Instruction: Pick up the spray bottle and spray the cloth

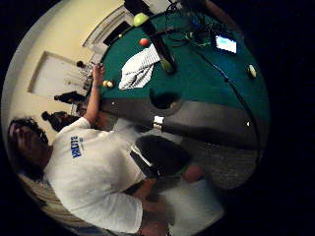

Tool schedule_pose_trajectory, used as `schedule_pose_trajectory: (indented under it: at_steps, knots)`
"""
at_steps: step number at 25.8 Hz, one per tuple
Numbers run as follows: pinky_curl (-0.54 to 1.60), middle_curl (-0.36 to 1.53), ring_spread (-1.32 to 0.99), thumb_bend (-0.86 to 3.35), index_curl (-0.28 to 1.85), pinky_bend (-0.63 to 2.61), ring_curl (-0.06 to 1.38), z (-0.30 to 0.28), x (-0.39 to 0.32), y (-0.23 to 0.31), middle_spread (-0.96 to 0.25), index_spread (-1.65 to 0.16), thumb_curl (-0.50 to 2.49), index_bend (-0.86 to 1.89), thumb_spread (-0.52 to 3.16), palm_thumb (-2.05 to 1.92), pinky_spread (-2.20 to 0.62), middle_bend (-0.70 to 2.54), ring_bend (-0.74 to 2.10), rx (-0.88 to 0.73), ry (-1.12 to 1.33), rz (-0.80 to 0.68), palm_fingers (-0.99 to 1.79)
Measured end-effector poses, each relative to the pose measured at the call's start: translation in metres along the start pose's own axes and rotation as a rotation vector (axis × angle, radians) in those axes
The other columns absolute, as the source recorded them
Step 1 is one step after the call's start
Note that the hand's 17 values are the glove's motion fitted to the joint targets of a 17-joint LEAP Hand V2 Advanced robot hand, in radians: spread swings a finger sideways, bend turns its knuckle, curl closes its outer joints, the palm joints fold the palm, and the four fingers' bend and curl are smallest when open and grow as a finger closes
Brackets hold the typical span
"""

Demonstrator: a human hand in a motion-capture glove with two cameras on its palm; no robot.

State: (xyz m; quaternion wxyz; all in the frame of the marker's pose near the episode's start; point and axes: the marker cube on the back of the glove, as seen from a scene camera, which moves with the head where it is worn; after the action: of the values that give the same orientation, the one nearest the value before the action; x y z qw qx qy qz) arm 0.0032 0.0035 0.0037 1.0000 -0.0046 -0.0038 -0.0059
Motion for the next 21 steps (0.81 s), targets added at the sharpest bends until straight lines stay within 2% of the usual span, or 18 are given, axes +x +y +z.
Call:
schedule_pose_trajectory:
  at_steps: [8,15,21]
  knots:
    - [0.17,0.13,-0.11,0.09,0.15,0.37,0.12,0.023,0.004,-0.002,-0.15,-0.37,0.13,0.18,0.69,0.28,0.15,0.22,0.27,-0.007,-0.050,0.005,0.38]
    - [0.21,0.18,-0.14,0.06,0.19,0.36,0.16,0.046,0.000,-0.011,-0.18,-0.43,0.17,0.17,0.83,0.32,0.17,0.20,0.27,-0.068,-0.082,-0.003,0.39]
    - [0.23,0.21,-0.15,0.04,0.22,0.35,0.19,0.066,-0.006,-0.022,-0.19,-0.45,0.21,0.17,0.90,0.39,0.17,0.18,0.29,-0.060,-0.112,-0.001,0.41]
